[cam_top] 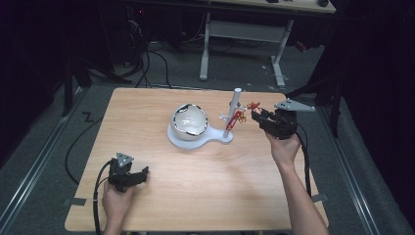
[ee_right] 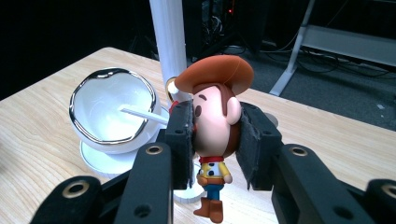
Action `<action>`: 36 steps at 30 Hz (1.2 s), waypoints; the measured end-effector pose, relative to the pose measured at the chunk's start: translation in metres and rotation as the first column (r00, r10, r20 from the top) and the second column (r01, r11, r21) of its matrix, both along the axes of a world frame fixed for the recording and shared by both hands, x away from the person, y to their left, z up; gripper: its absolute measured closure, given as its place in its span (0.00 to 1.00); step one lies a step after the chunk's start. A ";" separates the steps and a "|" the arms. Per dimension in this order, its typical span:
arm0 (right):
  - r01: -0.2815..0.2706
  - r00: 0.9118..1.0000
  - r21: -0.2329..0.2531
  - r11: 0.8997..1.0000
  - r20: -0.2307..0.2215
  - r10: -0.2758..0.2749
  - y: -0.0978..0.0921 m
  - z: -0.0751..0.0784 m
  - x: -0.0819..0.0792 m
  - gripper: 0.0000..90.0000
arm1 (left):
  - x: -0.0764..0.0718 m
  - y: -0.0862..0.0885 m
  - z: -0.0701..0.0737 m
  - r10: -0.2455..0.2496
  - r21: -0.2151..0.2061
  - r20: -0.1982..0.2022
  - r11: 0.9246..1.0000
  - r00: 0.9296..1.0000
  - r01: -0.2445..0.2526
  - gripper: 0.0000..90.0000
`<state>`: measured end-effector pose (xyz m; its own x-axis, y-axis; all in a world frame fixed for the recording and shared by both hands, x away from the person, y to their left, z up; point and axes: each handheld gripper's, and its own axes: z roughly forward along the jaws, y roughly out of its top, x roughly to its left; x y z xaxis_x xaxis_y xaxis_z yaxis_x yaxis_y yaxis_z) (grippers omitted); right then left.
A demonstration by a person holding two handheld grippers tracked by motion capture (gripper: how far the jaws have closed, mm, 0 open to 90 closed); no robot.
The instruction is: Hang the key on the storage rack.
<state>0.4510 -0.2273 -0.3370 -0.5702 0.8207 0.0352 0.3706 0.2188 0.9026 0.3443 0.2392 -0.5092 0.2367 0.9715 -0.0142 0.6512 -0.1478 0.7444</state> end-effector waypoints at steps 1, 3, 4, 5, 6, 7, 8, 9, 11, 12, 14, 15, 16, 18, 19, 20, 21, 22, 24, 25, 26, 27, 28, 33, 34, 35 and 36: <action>0.000 1.000 0.000 1.000 -0.001 0.000 0.000 -0.001 0.000 0.75 | 0.000 0.000 0.000 0.000 0.001 0.000 1.000 1.000 0.000 0.23; 0.003 1.000 0.001 1.000 -0.004 -0.003 -0.001 -0.002 0.000 0.75 | 0.000 0.000 0.000 0.000 0.001 0.000 1.000 1.000 0.000 0.23; 0.003 1.000 0.001 1.000 -0.005 -0.003 -0.001 -0.003 0.000 0.75 | 0.000 0.000 0.000 0.000 0.001 0.000 1.000 1.000 0.000 0.23; 0.005 1.000 0.001 1.000 -0.009 -0.005 -0.001 -0.004 0.000 0.75 | 0.000 0.000 0.000 0.000 0.001 0.000 1.000 1.000 0.000 0.23; 0.006 1.000 0.001 1.000 -0.011 -0.006 -0.001 -0.005 0.001 0.75 | 0.000 0.000 0.000 0.000 0.001 0.000 1.000 1.000 0.000 0.23; 0.005 1.000 -0.001 1.000 -0.012 -0.005 -0.001 -0.005 0.001 0.75 | 0.000 0.000 0.000 0.000 0.001 0.000 1.000 1.000 0.000 0.23; 0.005 1.000 -0.003 1.000 -0.015 -0.005 -0.001 -0.006 0.001 0.75 | 0.000 0.000 0.000 0.000 0.001 0.000 1.000 1.000 0.000 0.23; 0.003 1.000 -0.003 1.000 -0.015 -0.003 0.000 -0.006 0.001 0.75 | 0.000 0.000 0.000 0.000 0.001 0.000 1.000 1.000 0.000 0.23; -0.001 1.000 -0.005 1.000 -0.016 0.001 0.001 -0.007 0.001 0.75 | 0.000 0.000 0.000 0.000 0.001 0.000 1.000 1.000 0.000 0.23; -0.001 1.000 -0.008 1.000 -0.017 0.001 0.002 -0.007 0.001 0.75 | 0.000 0.000 0.000 0.000 0.001 0.000 1.000 1.000 0.000 0.23; 0.002 1.000 -0.016 1.000 -0.019 -0.002 0.004 -0.009 0.002 0.75 | 0.000 0.000 0.000 0.000 0.001 0.000 1.000 1.000 0.000 0.23; 0.002 1.000 -0.018 1.000 -0.021 -0.003 0.005 -0.011 0.003 0.75 | 0.000 0.000 0.000 0.000 0.001 0.000 1.000 1.000 0.000 0.23; 0.004 1.000 -0.021 1.000 -0.024 -0.005 0.005 -0.012 0.003 0.75 | 0.000 0.000 0.000 0.000 0.000 0.000 1.000 1.000 0.000 0.23; 0.006 1.000 -0.025 1.000 -0.030 -0.007 0.006 -0.014 0.004 0.75 | 0.000 0.000 0.000 0.000 -0.001 0.000 1.000 1.000 0.000 0.23; 0.006 0.999 -0.027 1.000 -0.034 -0.007 0.006 -0.015 0.004 0.75 | 0.000 0.000 0.000 0.000 -0.001 0.000 1.000 1.000 0.000 0.23; 0.005 0.999 -0.033 0.999 -0.034 -0.006 0.007 -0.016 0.004 0.75 | 0.000 0.000 0.000 0.000 -0.001 0.000 1.000 1.000 0.000 0.23; 0.004 0.999 -0.036 0.999 -0.036 -0.005 0.007 -0.017 0.004 0.75 | 0.000 0.000 0.000 0.000 -0.002 0.000 1.000 1.000 0.000 0.23; 0.004 0.999 -0.036 0.999 -0.038 -0.005 0.007 -0.017 0.004 0.75 | 0.000 0.000 0.000 0.000 -0.003 -0.001 1.000 1.000 0.000 0.23; 0.006 0.999 -0.025 1.000 -0.045 -0.007 0.006 -0.021 0.005 0.75 | 0.000 0.000 0.000 0.000 -0.002 0.000 1.000 1.000 0.000 0.23; 0.008 0.999 -0.024 1.000 -0.049 -0.009 0.006 -0.022 0.006 0.75 | 0.000 0.000 0.000 0.000 -0.001 0.000 1.000 1.000 0.000 0.23; 0.016 0.998 -0.024 1.000 -0.053 -0.017 0.004 -0.026 0.006 0.75 | 0.000 0.000 0.000 0.000 -0.001 0.000 1.000 1.000 0.000 0.23; 0.016 0.998 -0.024 1.000 -0.053 -0.017 0.004 -0.026 0.006 0.75 | 0.000 0.000 0.000 0.000 -0.002 0.000 1.000 1.000 0.000 0.23; 0.020 0.998 -0.022 1.000 -0.056 -0.021 0.004 -0.028 0.007 0.75 | 0.000 0.000 0.000 0.000 -0.001 0.000 1.000 1.000 0.000 0.23; 0.024 0.997 -0.011 1.000 -0.073 -0.025 0.003 -0.036 0.008 0.75 | 0.000 0.000 0.000 0.000 0.001 0.000 1.000 1.000 0.000 0.23; 0.022 0.997 -0.010 1.000 -0.073 -0.023 0.004 -0.038 0.008 0.75 | 0.000 0.000 0.000 0.000 0.000 0.000 1.000 1.000 0.000 0.23; 0.020 0.997 -0.012 1.000 -0.074 -0.021 0.005 -0.039 0.008 0.75 | 0.000 0.000 0.000 0.000 0.001 0.000 1.000 1.000 0.000 0.23; 0.019 0.997 -0.014 1.000 -0.075 -0.020 0.006 -0.040 0.009 0.75 | 0.000 0.000 0.000 0.000 0.001 0.000 1.000 1.000 0.000 0.23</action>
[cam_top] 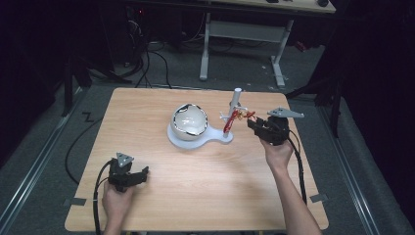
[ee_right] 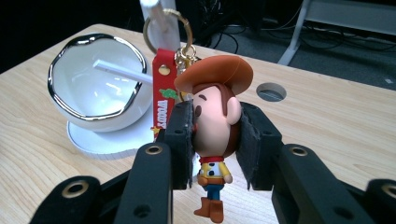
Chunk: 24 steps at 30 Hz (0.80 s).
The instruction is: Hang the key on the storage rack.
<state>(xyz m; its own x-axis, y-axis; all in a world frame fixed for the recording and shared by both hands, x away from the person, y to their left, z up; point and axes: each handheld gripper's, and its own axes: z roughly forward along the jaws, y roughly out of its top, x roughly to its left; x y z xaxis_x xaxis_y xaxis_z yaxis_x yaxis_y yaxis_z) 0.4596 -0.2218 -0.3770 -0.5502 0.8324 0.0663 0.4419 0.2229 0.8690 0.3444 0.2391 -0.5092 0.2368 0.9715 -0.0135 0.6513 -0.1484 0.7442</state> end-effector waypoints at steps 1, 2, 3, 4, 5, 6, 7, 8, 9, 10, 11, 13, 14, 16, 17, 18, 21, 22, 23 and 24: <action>-0.002 1.000 -0.003 1.000 -0.001 0.002 0.001 -0.002 0.000 0.75 | 0.000 0.000 0.000 0.000 0.000 0.000 1.000 1.000 0.000 0.23; -0.002 1.000 -0.003 1.000 -0.006 0.002 0.002 -0.003 0.000 0.75 | 0.000 0.000 0.000 0.000 0.000 0.000 1.000 1.000 0.000 0.23; -0.003 1.000 -0.003 1.000 -0.007 0.003 0.004 -0.004 0.001 0.75 | 0.000 0.000 0.000 0.000 0.000 0.000 1.000 1.000 0.000 0.23; -0.005 1.000 -0.005 1.000 -0.008 0.005 0.004 -0.006 0.001 0.75 | 0.000 0.000 0.000 0.000 -0.001 0.000 1.000 1.000 0.000 0.23; -0.005 1.000 -0.006 1.000 -0.009 0.005 0.005 -0.007 0.001 0.75 | 0.000 0.000 0.000 0.000 -0.001 0.000 1.000 1.000 0.000 0.23; -0.006 1.000 -0.007 1.000 -0.010 0.006 0.006 -0.008 0.001 0.75 | 0.000 0.000 0.000 0.000 -0.001 0.000 1.000 1.000 0.000 0.23; -0.005 1.000 -0.004 1.000 -0.012 0.005 0.006 -0.010 0.001 0.75 | 0.000 0.000 0.000 0.000 -0.001 0.000 1.000 1.000 0.000 0.23; -0.006 1.000 -0.004 1.000 -0.014 0.006 0.006 -0.011 0.001 0.75 | 0.000 0.000 0.000 0.000 -0.001 0.000 1.000 1.000 0.000 0.23; -0.006 1.000 -0.006 1.000 -0.016 0.006 0.006 -0.013 0.001 0.75 | 0.000 0.000 0.000 0.000 -0.001 0.000 1.000 1.000 0.000 0.23; -0.005 1.000 -0.006 1.000 -0.019 0.005 0.006 -0.014 0.001 0.75 | 0.000 0.000 0.000 0.000 -0.002 0.000 1.000 1.000 0.000 0.23; -0.005 1.000 -0.011 1.000 -0.020 0.005 0.007 -0.015 0.001 0.75 | 0.000 0.000 0.000 0.000 -0.002 0.000 1.000 1.000 0.000 0.23; -0.007 1.000 -0.009 1.000 -0.022 0.006 0.007 -0.018 0.002 0.75 | 0.000 0.000 0.000 0.000 -0.001 0.000 1.000 1.000 0.000 0.23; -0.006 1.000 -0.006 1.000 -0.024 0.006 0.008 -0.019 0.002 0.75 | 0.000 0.000 0.000 0.000 0.000 0.000 1.000 1.000 0.000 0.23; -0.008 1.000 -0.007 1.000 -0.027 0.008 0.009 -0.021 0.002 0.75 | 0.000 0.000 0.000 0.000 0.000 0.000 1.000 1.000 0.000 0.23; -0.006 1.000 -0.008 1.000 -0.031 0.006 0.010 -0.022 0.002 0.75 | 0.000 0.000 0.000 0.000 0.000 0.000 1.000 1.000 0.000 0.23; -0.009 0.999 -0.011 1.000 -0.033 0.008 0.010 -0.024 0.003 0.75 | 0.000 0.000 0.000 0.000 0.000 0.000 1.000 1.000 0.000 0.23; -0.010 0.999 -0.007 1.000 -0.037 0.010 0.011 -0.027 0.004 0.75 | 0.000 0.000 0.000 0.000 0.000 0.000 1.000 1.000 0.000 0.23; -0.012 0.999 -0.006 1.000 -0.039 0.012 0.012 -0.028 0.004 0.75 | 0.000 0.000 0.000 0.000 0.000 0.000 1.000 1.000 0.000 0.23; -0.013 0.999 -0.009 1.000 -0.036 0.013 0.013 -0.028 0.004 0.75 | 0.000 0.000 0.000 0.000 0.000 0.000 1.000 1.000 0.000 0.23; -0.015 0.999 -0.013 1.000 -0.034 0.015 0.013 -0.029 0.005 0.75 | 0.000 0.000 0.000 0.000 0.000 0.000 1.000 1.000 0.000 0.23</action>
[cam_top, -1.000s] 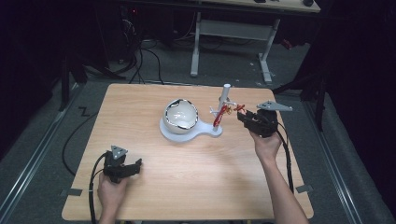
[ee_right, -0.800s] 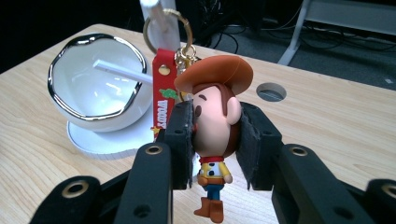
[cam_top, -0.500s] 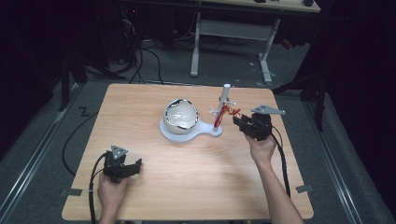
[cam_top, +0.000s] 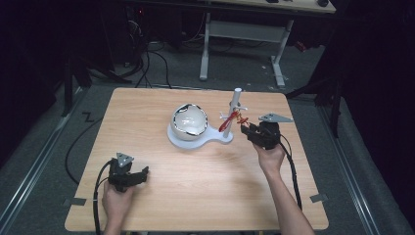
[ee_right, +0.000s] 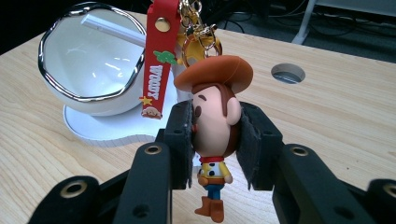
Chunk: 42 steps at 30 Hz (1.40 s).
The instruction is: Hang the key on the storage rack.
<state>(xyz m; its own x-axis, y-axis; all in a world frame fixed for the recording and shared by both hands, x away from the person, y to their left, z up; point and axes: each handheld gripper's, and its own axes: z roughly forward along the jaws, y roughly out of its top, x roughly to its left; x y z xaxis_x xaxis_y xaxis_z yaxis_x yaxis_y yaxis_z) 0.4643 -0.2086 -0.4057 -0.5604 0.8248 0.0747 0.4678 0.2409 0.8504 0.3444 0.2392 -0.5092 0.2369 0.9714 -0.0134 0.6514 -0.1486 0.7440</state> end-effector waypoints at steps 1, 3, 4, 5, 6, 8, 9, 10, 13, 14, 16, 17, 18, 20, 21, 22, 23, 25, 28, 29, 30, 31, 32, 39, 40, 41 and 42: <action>-0.001 1.000 -0.001 1.000 0.000 0.001 0.000 0.000 0.000 0.75 | 0.000 0.000 0.000 0.000 0.000 0.000 1.000 1.000 0.000 0.23; 0.001 1.000 0.002 1.000 -0.004 -0.001 0.002 -0.002 0.001 0.74 | 0.000 0.000 0.000 0.000 0.000 0.000 1.000 1.000 0.000 0.23; 0.001 1.000 0.001 1.000 -0.005 -0.001 0.002 -0.002 0.001 0.74 | 0.000 0.000 0.000 0.000 0.000 0.000 1.000 1.000 0.000 0.23; 0.003 1.000 0.002 1.000 -0.008 -0.003 0.002 -0.003 0.002 0.74 | 0.000 0.000 0.000 0.000 0.000 0.000 1.000 1.000 0.000 0.23; 0.004 1.000 0.001 1.000 -0.008 -0.004 0.003 -0.003 0.002 0.74 | 0.000 0.000 0.000 0.000 0.000 0.000 1.000 1.000 0.000 0.23; 0.005 1.000 0.000 1.000 -0.009 -0.005 0.003 -0.004 0.003 0.74 | 0.000 0.000 0.000 0.000 0.000 0.000 1.000 1.000 0.000 0.23; 0.006 1.000 0.003 1.000 -0.012 -0.006 0.003 -0.004 0.003 0.74 | 0.000 0.000 0.000 0.000 0.000 0.000 1.000 1.000 0.000 0.23; 0.005 1.000 0.004 1.000 -0.013 -0.005 0.003 -0.005 0.003 0.74 | 0.000 0.000 0.000 0.000 0.000 0.000 1.000 1.000 0.000 0.23; 0.006 1.000 0.001 1.000 -0.011 -0.006 0.004 -0.005 0.004 0.74 | 0.000 0.000 0.000 0.000 0.000 0.000 1.000 1.000 0.000 0.23; 0.006 1.000 -0.001 1.000 -0.011 -0.006 0.004 -0.005 0.004 0.74 | 0.000 0.000 0.000 0.000 0.000 0.000 1.000 1.000 0.000 0.23; 0.005 1.000 -0.003 1.000 -0.013 -0.005 0.004 -0.006 0.004 0.73 | 0.000 0.000 0.000 0.000 0.000 0.000 1.000 1.000 0.000 0.23; 0.005 1.000 0.001 1.000 -0.016 -0.005 0.004 -0.006 0.004 0.73 | 0.000 0.000 0.000 0.000 0.000 0.000 1.000 1.000 0.000 0.23; 0.005 1.000 0.004 1.000 -0.015 -0.005 0.003 -0.006 0.004 0.73 | 0.000 0.000 0.000 0.000 0.000 0.000 1.000 1.000 0.000 0.23; 0.007 1.000 0.013 1.000 -0.016 -0.007 0.003 -0.006 0.004 0.74 | 0.000 0.000 0.000 0.000 0.000 0.000 1.000 1.000 0.000 0.23; 0.006 1.000 0.013 1.000 -0.018 -0.006 0.003 -0.006 0.004 0.75 | 0.000 0.000 0.000 0.000 0.000 0.000 1.000 1.000 0.000 0.23; 0.004 1.000 0.011 1.000 -0.017 -0.004 0.002 -0.006 0.004 0.76 | 0.000 0.000 0.000 0.000 0.000 0.000 1.000 1.000 0.000 0.23; 0.001 1.000 0.010 1.000 -0.017 -0.001 0.002 -0.006 0.004 0.77 | 0.000 0.000 0.000 0.000 0.000 0.000 1.000 1.000 0.000 0.23; -0.002 1.000 0.007 1.000 -0.017 0.002 0.002 -0.007 0.004 0.77 | 0.000 0.000 0.000 0.000 0.000 0.000 1.000 1.000 0.000 0.23; 0.000 1.000 0.009 1.000 -0.019 0.000 0.002 -0.007 0.003 0.77 | 0.000 0.000 0.000 0.000 0.000 0.000 1.000 1.000 0.000 0.23; -0.001 1.000 0.011 1.000 -0.018 0.001 0.002 -0.007 0.002 0.77 | 0.000 0.000 0.000 0.000 0.000 0.000 1.000 1.000 0.000 0.23; -0.001 1.000 0.011 1.000 -0.018 0.001 0.002 -0.007 0.002 0.76 | 0.000 0.000 0.000 0.000 0.000 0.000 1.000 1.000 0.000 0.23; -0.002 1.000 0.011 1.000 -0.018 0.003 0.001 -0.007 0.001 0.74 | 0.000 0.000 0.000 0.000 0.000 0.000 1.000 1.000 0.000 0.23; -0.005 1.000 0.008 1.000 -0.013 0.005 0.001 -0.006 0.000 0.73 | 0.000 0.000 0.000 0.000 0.000 0.000 1.000 1.000 0.000 0.23; 0.004 1.000 0.025 1.000 -0.001 -0.004 -0.010 -0.002 -0.008 0.62 | 0.000 0.000 0.000 0.000 0.000 0.000 1.000 1.000 0.000 0.23; 0.009 1.000 0.027 1.000 -0.004 -0.008 -0.011 -0.002 -0.009 0.62 | 0.000 0.000 0.000 0.000 0.000 0.000 1.000 1.000 0.000 0.23; 0.011 1.000 0.030 0.999 -0.003 -0.011 -0.014 -0.001 -0.010 0.62 | 0.000 0.000 0.000 0.000 0.000 0.000 1.000 1.000 0.000 0.23; 0.014 1.000 0.033 0.999 -0.003 -0.014 -0.015 -0.001 -0.011 0.61 | 0.000 0.000 0.000 0.000 0.000 0.000 1.000 1.000 0.000 0.23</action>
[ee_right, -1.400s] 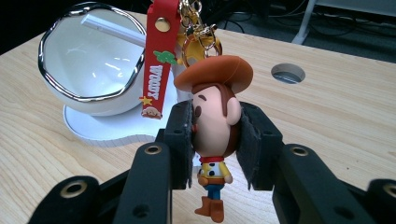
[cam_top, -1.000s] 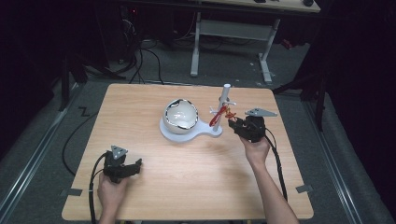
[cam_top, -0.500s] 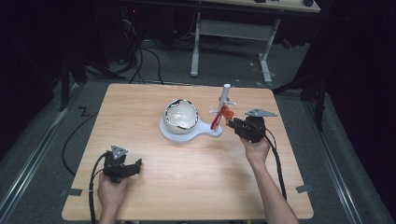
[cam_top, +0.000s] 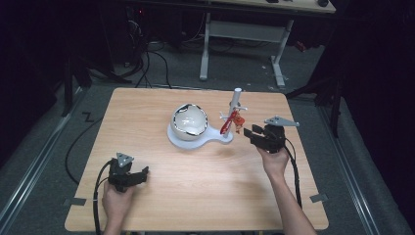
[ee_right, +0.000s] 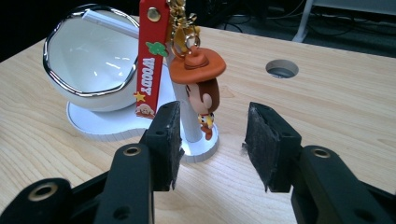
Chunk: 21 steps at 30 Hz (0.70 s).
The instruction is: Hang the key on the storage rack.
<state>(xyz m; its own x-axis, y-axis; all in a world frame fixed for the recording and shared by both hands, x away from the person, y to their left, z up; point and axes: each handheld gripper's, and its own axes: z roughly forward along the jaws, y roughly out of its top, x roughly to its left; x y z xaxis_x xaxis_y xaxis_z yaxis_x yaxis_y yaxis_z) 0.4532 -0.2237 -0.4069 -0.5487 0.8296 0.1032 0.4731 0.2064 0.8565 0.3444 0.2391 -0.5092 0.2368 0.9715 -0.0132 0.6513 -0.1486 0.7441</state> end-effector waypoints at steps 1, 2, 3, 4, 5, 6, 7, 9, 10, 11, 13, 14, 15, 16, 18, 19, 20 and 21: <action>0.000 1.000 0.000 1.000 0.000 0.000 -0.002 0.000 -0.001 0.60 | 0.000 0.000 0.000 0.000 0.000 0.000 1.000 1.000 0.000 0.23; 0.001 1.000 0.002 1.000 -0.003 -0.001 -0.003 0.000 -0.001 0.60 | 0.000 0.000 0.000 0.000 0.000 0.000 1.000 1.000 0.000 0.23; 0.000 1.000 0.001 1.000 -0.005 0.000 -0.005 0.000 -0.002 0.59 | 0.000 0.000 0.000 0.000 0.000 0.000 1.000 1.000 0.000 0.23; 0.002 1.000 0.001 1.000 -0.005 -0.002 -0.006 0.001 -0.003 0.59 | 0.000 0.000 0.000 0.000 0.000 0.000 1.000 1.000 0.000 0.23; 0.001 1.000 0.002 1.000 -0.003 -0.001 -0.007 0.001 -0.004 0.59 | 0.000 0.000 0.000 0.000 0.001 0.000 1.000 1.000 0.000 0.23; 0.002 1.000 0.004 1.000 -0.002 -0.002 -0.008 0.002 -0.005 0.58 | 0.000 0.000 0.000 0.000 0.001 0.000 1.000 1.000 0.000 0.23; 0.002 1.000 0.005 1.000 0.002 -0.002 -0.009 0.002 -0.006 0.58 | 0.000 0.000 0.000 0.000 0.001 0.000 1.000 1.000 0.000 0.23; 0.001 1.000 0.009 1.000 0.005 -0.002 -0.011 0.003 -0.007 0.58 | 0.000 0.000 0.000 0.000 0.001 0.000 1.000 1.000 0.000 0.23; 0.002 1.000 0.012 1.000 0.003 -0.002 -0.013 0.003 -0.008 0.58 | 0.000 0.000 0.000 0.000 0.001 0.000 1.000 1.000 0.000 0.23; 0.003 1.000 0.016 1.000 0.001 -0.003 -0.014 0.003 -0.009 0.58 | 0.000 0.000 0.000 0.000 0.001 0.000 1.000 1.000 0.000 0.23; 0.004 1.000 0.015 1.000 0.007 -0.004 -0.016 0.004 -0.010 0.58 | 0.000 0.000 0.000 0.000 0.001 0.000 1.000 1.000 0.000 0.23; 0.003 1.000 0.017 1.000 0.009 -0.003 -0.017 0.004 -0.011 0.58 | 0.000 0.000 0.000 0.000 0.001 0.000 1.000 1.000 0.000 0.23; 0.004 1.000 0.019 1.000 0.007 -0.004 -0.017 0.004 -0.011 0.58 | 0.000 0.000 0.000 0.000 0.002 0.000 1.000 1.000 0.000 0.23; 0.002 1.000 0.021 1.000 0.007 -0.002 -0.018 0.004 -0.012 0.58 | 0.000 0.000 0.000 0.000 0.002 0.000 1.000 1.000 0.000 0.23; 0.002 1.000 0.024 1.000 0.009 -0.002 -0.020 0.004 -0.013 0.58 | 0.000 0.000 0.000 0.000 0.002 0.000 1.000 1.000 0.000 0.23; 0.002 1.000 0.025 1.000 0.009 -0.002 -0.020 0.004 -0.013 0.58 | 0.000 0.000 0.000 0.000 0.002 0.000 1.000 1.000 0.000 0.23; 0.003 1.000 0.027 1.000 0.010 -0.003 -0.021 0.004 -0.014 0.58 | 0.000 0.000 0.000 0.000 0.002 0.000 1.000 1.000 0.000 0.23; 0.002 1.000 0.029 1.000 0.010 -0.002 -0.022 0.004 -0.014 0.58 | 0.000 0.000 0.000 0.000 0.002 0.000 1.000 1.000 0.000 0.23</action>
<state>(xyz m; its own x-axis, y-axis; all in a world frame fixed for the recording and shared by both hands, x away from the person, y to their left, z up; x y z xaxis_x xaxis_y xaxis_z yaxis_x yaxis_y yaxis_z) 0.4391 -0.2456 -0.4031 -0.5482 0.8275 0.1218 0.4649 0.1803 0.8668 0.3444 0.2390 -0.5092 0.2365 0.9716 -0.0113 0.6513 -0.1499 0.7439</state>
